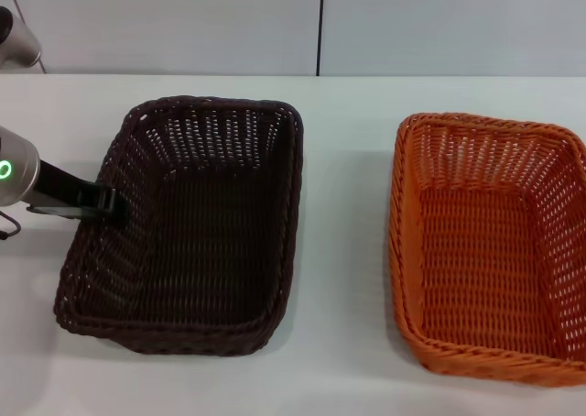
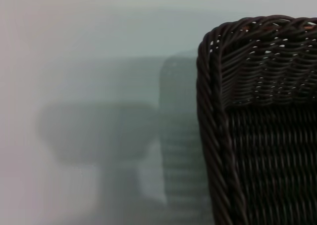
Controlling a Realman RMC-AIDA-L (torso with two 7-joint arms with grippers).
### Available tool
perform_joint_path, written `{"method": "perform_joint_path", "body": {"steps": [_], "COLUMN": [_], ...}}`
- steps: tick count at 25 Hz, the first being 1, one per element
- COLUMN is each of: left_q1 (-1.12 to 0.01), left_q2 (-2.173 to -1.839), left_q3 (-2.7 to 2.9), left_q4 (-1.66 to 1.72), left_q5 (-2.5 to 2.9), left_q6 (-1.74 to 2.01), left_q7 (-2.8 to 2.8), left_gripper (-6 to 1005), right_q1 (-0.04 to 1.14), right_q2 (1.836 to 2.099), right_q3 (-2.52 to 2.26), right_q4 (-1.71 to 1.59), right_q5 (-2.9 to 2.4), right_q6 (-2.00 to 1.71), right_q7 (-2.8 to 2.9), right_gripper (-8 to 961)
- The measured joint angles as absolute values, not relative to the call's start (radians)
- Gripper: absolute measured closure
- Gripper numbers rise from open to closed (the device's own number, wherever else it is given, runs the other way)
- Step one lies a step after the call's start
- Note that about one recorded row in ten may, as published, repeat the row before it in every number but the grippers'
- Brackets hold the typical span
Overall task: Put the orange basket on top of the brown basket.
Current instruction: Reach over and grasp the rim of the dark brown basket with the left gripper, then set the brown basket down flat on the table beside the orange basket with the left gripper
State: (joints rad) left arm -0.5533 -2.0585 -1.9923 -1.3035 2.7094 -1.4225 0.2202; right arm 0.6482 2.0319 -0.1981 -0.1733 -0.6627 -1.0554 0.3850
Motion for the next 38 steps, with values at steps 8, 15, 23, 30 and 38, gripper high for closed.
{"method": "perform_joint_path", "body": {"steps": [8,15,23,30,38], "left_q1": [-0.542,-0.591,-0.668,-0.744,-0.849], "left_q2": [-2.058,-2.047,-2.019,-1.994,-2.054], "left_q3": [-2.028,-2.164,-2.17,-2.172,-2.165], "left_q4": [-1.414,-1.598,-1.569,-1.387,-1.191], "left_q5": [2.643,2.536,2.526,2.522,2.485], "left_q6": [-1.483,-1.652,-1.753,-1.767,-1.668], "left_q7": [0.32,0.468,0.763,0.968,1.158], "left_gripper": [697,795,801,802,793], "right_q1": [0.636,0.628,0.61,0.602,0.593], "right_q2": [2.032,2.035,2.04,2.041,2.049], "right_q3": [-0.195,-0.195,-0.195,-0.195,-0.195], "right_q4": [-0.173,-0.173,-0.169,-0.165,-0.162], "right_q5": [-0.663,-0.663,-0.662,-0.661,-0.661], "right_q6": [-1.055,-1.055,-1.059,-1.063,-1.063], "right_q7": [0.392,0.393,0.396,0.41,0.414], "right_gripper": [410,410,410,410,410]}}
